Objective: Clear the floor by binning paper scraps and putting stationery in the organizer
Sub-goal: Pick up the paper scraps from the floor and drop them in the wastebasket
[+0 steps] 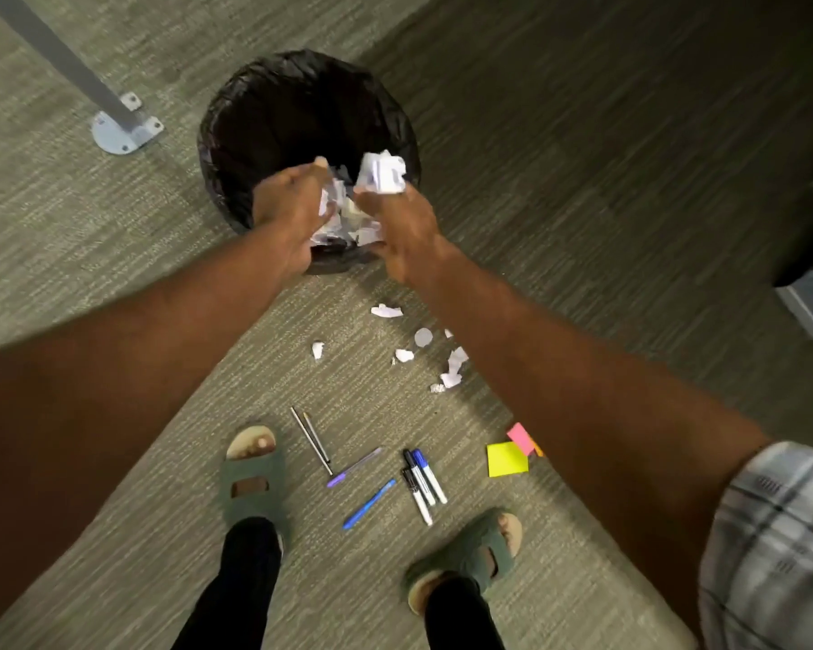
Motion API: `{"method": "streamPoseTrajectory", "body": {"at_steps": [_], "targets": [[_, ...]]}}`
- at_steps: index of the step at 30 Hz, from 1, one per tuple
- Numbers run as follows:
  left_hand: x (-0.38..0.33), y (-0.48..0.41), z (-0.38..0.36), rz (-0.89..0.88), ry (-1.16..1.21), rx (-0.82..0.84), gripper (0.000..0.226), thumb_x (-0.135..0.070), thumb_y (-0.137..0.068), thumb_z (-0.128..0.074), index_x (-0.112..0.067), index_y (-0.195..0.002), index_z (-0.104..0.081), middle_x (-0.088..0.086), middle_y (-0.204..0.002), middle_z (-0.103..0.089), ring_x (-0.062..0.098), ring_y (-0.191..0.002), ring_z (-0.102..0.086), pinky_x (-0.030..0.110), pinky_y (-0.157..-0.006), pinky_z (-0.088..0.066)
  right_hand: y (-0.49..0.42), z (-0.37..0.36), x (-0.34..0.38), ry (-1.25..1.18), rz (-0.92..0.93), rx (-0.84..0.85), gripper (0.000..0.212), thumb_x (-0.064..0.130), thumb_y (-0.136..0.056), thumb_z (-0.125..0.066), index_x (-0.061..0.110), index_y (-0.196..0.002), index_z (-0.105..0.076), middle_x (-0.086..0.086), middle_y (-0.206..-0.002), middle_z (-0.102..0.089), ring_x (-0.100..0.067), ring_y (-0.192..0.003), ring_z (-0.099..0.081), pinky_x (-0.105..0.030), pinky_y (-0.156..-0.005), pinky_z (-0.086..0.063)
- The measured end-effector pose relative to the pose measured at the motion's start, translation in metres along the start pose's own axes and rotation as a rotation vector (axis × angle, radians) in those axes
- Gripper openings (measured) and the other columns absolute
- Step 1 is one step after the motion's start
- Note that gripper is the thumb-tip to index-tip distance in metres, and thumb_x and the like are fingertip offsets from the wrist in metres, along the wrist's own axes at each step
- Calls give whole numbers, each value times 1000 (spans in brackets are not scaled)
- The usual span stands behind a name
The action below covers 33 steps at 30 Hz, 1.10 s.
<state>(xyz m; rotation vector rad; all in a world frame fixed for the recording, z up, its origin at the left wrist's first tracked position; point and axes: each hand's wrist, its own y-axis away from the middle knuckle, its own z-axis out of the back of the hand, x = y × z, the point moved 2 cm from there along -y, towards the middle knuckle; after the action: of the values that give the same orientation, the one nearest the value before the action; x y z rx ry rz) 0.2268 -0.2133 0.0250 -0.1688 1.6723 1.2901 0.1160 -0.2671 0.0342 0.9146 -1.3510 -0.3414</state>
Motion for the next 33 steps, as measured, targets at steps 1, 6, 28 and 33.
{"method": "streamPoseTrajectory", "body": {"at_steps": [1, 6, 28, 33], "targets": [[-10, -2, 0, 5, -11, 29, 11, -13, -91, -63, -21, -86, -68, -2, -82, -67, 14, -81, -65, 28, -75, -58, 1, -6, 11, 20, 15, 36, 32, 0, -88, -65, 11, -118, -62, -14, -103, -68, -29, -90, -67, -39, -69, -58], [-30, -11, 13, 12, -37, 92, 20, -17, -93, -53, -22, -99, -71, -6, -81, -70, 12, -74, -67, 32, -84, -57, -3, -18, 45, 54, 34, 70, 55, -5, -85, -55, 22, -134, -52, -6, -101, -63, -24, -91, -60, -49, -88, -55], [195, 17, 85, -230, -628, 262, 25, -5, -91, -67, -2, -116, -68, 12, -110, -72, 17, -96, -68, 18, -88, -54, -18, 164, -176, 635, 121, -172, 27, 8, -84, -74, 10, -109, -66, -2, -103, -66, -20, -97, -65, -38, -96, -54], [281, -22, 99, -209, -830, 174, 26, -3, -86, -69, -3, -112, -70, 16, -113, -72, 20, -92, -67, 7, -80, -49, -23, 210, -252, 780, 57, -136, 34, 7, -80, -78, 11, -112, -66, 1, -100, -64, -14, -92, -58, -16, -81, -47]]}}
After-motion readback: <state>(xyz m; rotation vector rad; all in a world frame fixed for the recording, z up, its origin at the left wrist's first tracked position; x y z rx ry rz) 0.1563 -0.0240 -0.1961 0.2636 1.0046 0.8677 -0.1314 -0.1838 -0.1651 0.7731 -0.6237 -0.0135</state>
